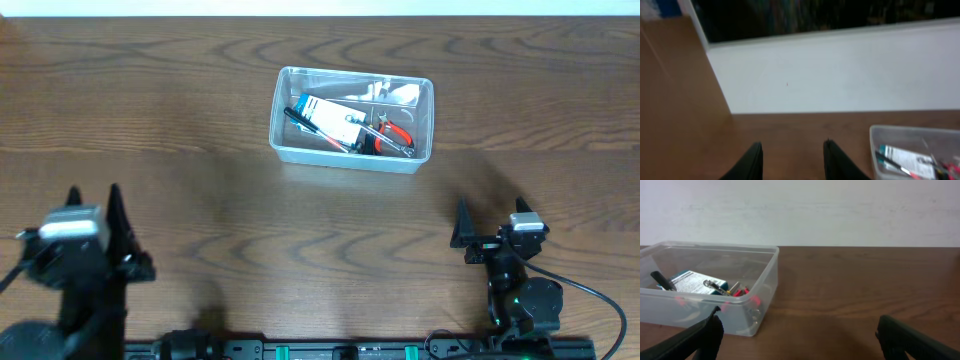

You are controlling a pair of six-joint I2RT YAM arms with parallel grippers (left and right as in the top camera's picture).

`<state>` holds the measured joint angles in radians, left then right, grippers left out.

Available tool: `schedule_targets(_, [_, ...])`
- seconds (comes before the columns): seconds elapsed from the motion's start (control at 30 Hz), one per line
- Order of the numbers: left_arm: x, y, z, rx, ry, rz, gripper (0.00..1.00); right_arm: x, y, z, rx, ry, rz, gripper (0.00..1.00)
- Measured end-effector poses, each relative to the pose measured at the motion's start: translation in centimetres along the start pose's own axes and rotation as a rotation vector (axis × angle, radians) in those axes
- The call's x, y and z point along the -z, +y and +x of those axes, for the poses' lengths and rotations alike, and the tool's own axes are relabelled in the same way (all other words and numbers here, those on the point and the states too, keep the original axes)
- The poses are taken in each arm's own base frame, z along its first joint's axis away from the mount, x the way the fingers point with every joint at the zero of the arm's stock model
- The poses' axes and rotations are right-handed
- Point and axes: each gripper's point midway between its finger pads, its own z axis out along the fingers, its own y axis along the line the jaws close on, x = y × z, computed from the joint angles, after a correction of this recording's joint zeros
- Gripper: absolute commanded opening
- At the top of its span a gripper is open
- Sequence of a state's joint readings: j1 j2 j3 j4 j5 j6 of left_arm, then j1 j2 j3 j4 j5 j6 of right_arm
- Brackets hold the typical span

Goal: Pack container

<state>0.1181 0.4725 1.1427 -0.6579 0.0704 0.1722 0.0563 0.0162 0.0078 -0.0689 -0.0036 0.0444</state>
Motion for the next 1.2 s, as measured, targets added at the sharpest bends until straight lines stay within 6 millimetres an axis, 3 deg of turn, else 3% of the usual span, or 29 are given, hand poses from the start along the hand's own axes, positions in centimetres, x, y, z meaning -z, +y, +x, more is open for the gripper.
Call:
schedule_targets(0.17, [-3.9, -0.5, 5.3, 0.039, -0.022, -0.002, 0.29, 0.0, 0.0, 0.0, 0.000, 0.000, 0.000, 0.99])
schedule_targets(0.3, [-6.5, -1.0, 10.7, 0.086, -0.018, 0.000, 0.29, 0.0, 0.0, 0.0, 0.000, 0.000, 0.000, 0.99])
schedule_targets(0.67, [-8.0, -2.8, 19.6, 0.207, 0.008, 0.034, 0.29, 0.0, 0.0, 0.0, 0.000, 0.000, 0.000, 0.99])
schedule_targets(1.2, [-7.8, -4.4, 23.6, 0.222, 0.015, 0.081, 0.29, 0.0, 0.0, 0.0, 0.000, 0.000, 0.000, 0.99])
